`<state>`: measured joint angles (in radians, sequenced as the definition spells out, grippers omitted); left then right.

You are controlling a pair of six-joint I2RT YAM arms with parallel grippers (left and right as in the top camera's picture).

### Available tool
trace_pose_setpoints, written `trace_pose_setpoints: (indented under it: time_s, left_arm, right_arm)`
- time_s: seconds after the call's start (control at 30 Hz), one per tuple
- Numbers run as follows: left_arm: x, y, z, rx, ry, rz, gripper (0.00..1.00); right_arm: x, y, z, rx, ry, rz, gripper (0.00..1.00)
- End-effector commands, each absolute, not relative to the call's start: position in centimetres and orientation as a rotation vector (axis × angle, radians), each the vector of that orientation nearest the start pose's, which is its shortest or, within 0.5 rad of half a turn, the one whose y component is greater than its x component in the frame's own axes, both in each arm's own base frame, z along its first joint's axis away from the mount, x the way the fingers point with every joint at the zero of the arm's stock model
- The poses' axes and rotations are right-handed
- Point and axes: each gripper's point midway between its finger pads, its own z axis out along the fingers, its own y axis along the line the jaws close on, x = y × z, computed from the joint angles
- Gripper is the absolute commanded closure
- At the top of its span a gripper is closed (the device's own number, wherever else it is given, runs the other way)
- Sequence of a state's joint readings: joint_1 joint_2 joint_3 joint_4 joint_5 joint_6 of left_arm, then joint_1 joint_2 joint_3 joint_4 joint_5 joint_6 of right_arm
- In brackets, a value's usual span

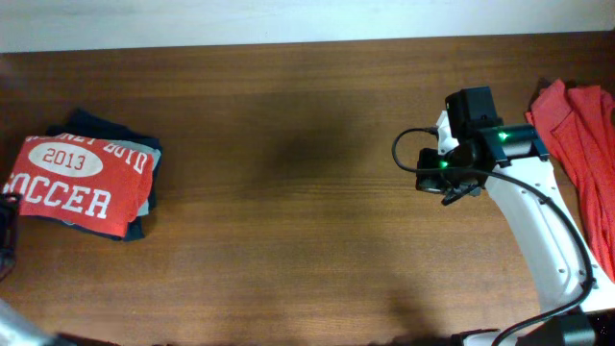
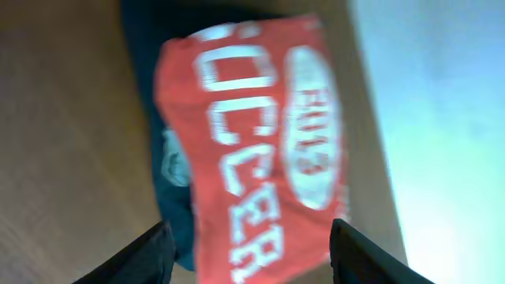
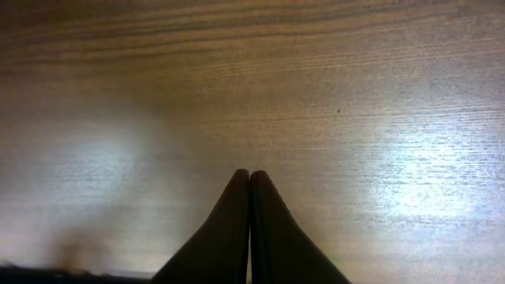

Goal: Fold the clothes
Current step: 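Lower the orange bundle onto the navy garment stack and release, then press and straighten the orange bundle on the stack with the left gripper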

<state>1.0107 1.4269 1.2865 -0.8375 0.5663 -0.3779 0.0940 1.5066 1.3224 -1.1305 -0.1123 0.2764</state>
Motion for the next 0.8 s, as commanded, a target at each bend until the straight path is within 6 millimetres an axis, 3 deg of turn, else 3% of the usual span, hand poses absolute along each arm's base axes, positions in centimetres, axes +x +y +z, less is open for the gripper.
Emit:
trace_pose_setpoints:
  time_s: [0.0, 0.07, 0.13, 0.27, 0.43, 0.63, 0.7, 0.77]
  left_arm:
    - [28.0, 24.4, 24.9, -1.147, 1.961, -0.383, 0.48]
    - [28.8, 25.0, 24.8, -1.105, 1.990, -0.284, 0.76]
    - [29.4, 26.1, 23.3, -1.106, 2.047, -0.128, 0.93]
    - [33.5, 25.5, 20.4, -0.851, 2.198, -0.046, 0.95]
    - [38.5, 23.2, 13.8, -0.580, 2.374, -0.082, 0.96]
    - [40.0, 22.5, 4.8, -0.596, 2.536, -0.108, 0.99]
    - [39.9, 22.3, 3.1, -0.607, 2.565, -0.130, 0.99]
    - [39.9, 22.2, 2.9, -0.608, 2.567, -0.137, 0.98]
  right_arm:
    - [31.8, 4.6, 16.3, 0.236, 2.855, 0.211, 0.96]
    - [31.9, 4.6, 16.3, 0.235, 2.853, 0.211, 0.95]
    - [31.9, 4.6, 16.3, 0.235, 2.853, 0.212, 0.95]
    - [31.9, 4.6, 16.3, 0.236, 2.853, 0.213, 0.95]
    - [31.8, 4.6, 16.3, 0.236, 2.855, 0.218, 0.95]
    - [31.3, 4.6, 16.2, 0.239, 2.877, 0.213, 0.95]
    - [31.2, 4.6, 16.1, 0.240, 2.882, 0.212, 0.95]
    - [31.1, 4.6, 16.1, 0.240, 2.884, 0.211, 0.95]
